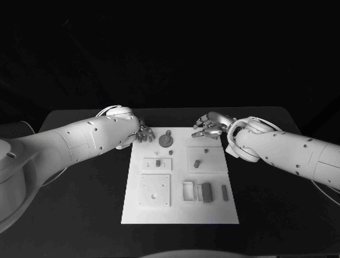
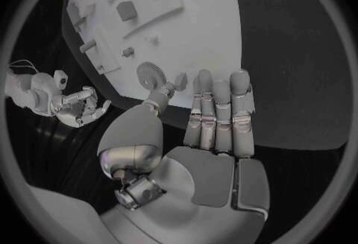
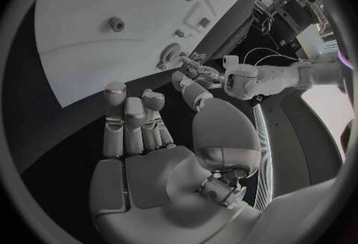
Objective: Assemble the parts on the task board
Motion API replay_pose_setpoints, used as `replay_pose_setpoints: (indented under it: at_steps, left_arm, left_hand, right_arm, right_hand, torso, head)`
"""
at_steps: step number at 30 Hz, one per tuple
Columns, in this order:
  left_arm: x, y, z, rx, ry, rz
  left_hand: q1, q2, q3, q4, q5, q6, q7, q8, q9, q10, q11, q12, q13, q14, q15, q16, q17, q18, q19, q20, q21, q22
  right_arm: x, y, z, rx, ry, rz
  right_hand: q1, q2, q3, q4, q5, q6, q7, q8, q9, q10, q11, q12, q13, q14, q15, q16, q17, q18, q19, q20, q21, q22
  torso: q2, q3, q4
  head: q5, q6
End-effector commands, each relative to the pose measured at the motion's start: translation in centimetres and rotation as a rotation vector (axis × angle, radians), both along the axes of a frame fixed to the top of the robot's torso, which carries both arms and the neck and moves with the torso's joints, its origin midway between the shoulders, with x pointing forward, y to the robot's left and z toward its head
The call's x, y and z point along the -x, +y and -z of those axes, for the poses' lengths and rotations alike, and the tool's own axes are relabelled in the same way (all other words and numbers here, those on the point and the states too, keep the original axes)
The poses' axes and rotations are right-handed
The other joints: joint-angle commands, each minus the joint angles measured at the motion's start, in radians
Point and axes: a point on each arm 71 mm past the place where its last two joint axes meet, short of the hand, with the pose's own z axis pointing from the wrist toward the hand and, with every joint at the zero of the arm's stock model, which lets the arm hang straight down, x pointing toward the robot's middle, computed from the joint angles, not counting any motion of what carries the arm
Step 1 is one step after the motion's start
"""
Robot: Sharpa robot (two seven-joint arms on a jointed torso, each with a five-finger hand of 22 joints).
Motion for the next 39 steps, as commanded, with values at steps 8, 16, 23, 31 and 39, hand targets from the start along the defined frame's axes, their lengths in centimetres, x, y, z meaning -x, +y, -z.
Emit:
replay_pose_setpoints:
  at_steps: [8, 16, 23, 31, 39]
  left_arm:
    - [0.0, -0.4, -0.1, 0.027, -0.008, 0.008]
    - [0.0, -0.8, 0.0, 0.044, -0.006, 0.017]
    - [0.0, -0.9, 0.1, 0.044, -0.001, 0.015]
    - [0.1, -1.4, 0.5, 0.046, 0.01, 0.019]
    - [0.3, -1.5, 0.6, 0.045, 0.014, 0.02]
  left_hand:
    - [0.024, 0.031, 0.002, -0.035, 0.012, 0.004, 0.002, 0.008, -0.004, 0.004, 0.0, 0.004, 0.002, 0.002, -0.007, 0.008, 0.0, 0.06, 0.004, -0.007, 0.002, 0.007]
    - [0.043, 0.038, 0.009, -0.049, 0.015, 0.001, 0.003, 0.009, -0.006, 0.003, 0.001, 0.001, 0.002, 0.002, -0.007, 0.008, 0.0, 0.059, 0.006, -0.007, -0.001, 0.009]
    - [0.055, 0.039, 0.013, -0.059, 0.015, -0.002, 0.005, 0.008, -0.008, 0.001, 0.003, -0.001, 0.002, 0.002, -0.006, 0.008, -0.001, 0.058, 0.007, -0.006, -0.003, 0.011]
    - [0.063, 0.038, 0.016, -0.066, 0.015, -0.013, 0.01, 0.003, -0.011, -0.007, 0.007, -0.007, 0.0, -0.004, -0.002, 0.005, -0.002, 0.055, 0.003, -0.004, -0.008, 0.013]
    - [0.104, 0.005, 0.102, -0.018, -0.04, -0.009, 0.009, 0.009, -0.016, 0.001, 0.006, -0.008, 0.0, 0.002, -0.003, 0.008, -0.003, 0.055, 0.016, -0.004, -0.013, 0.018]
  right_arm:
    - [0.1, 0.1, 0.1, 0.006, 0.006, -0.013]
    - [0.1, 0.2, 0.1, 0.006, 0.006, -0.014]
    - [0.1, 0.1, 0.1, 0.007, 0.007, -0.013]
    - [0.1, 0.1, 0.1, 0.007, 0.007, -0.014]
    - [0.1, 0.1, 0.1, 0.007, 0.008, -0.013]
  right_hand:
    - [-0.01, 0.001, -0.002, 0.005, 0.005, -0.002, 0.008, 0.005, -0.001, -0.008, 0.001, 0.004, -0.001, -0.001, -0.004, 0.006, -0.002, 0.068, -0.001, -0.005, -0.003, 0.01]
    - [-0.011, 0.001, -0.002, 0.005, 0.005, -0.001, 0.008, 0.005, -0.001, -0.008, 0.001, 0.004, -0.001, -0.001, -0.004, 0.006, -0.002, 0.068, -0.001, -0.005, -0.003, 0.01]
    - [-0.011, 0.002, -0.002, 0.005, 0.005, -0.001, 0.008, 0.005, -0.001, -0.008, 0.001, 0.004, -0.002, -0.001, -0.004, 0.006, -0.002, 0.068, -0.001, -0.005, -0.003, 0.01]
    - [-0.011, 0.002, -0.002, 0.006, 0.005, -0.001, 0.008, 0.005, -0.001, -0.008, 0.001, 0.004, -0.002, -0.001, -0.004, 0.006, -0.002, 0.068, -0.001, -0.005, -0.003, 0.01]
    - [-0.011, 0.002, -0.002, 0.006, 0.005, -0.001, 0.008, 0.005, -0.001, -0.008, 0.001, 0.005, -0.002, -0.001, -0.004, 0.006, -0.002, 0.068, -0.001, -0.005, -0.003, 0.01]
  torso:
    - [0.0, -0.0005, 0.0004]
    - [0.0, -0.0001, -0.0001]
    - [0.0, 0.0004, -0.0005]
    - [0.0, 0.0003, -0.0003]
    - [0.0, 0.0001, -0.0001]
  head:
    - [-0.006, -0.002]
    - [-0.005, -0.003]
    - [-0.005, -0.005]
    - [-0.014, -0.006]
    - [-0.012, -0.009]
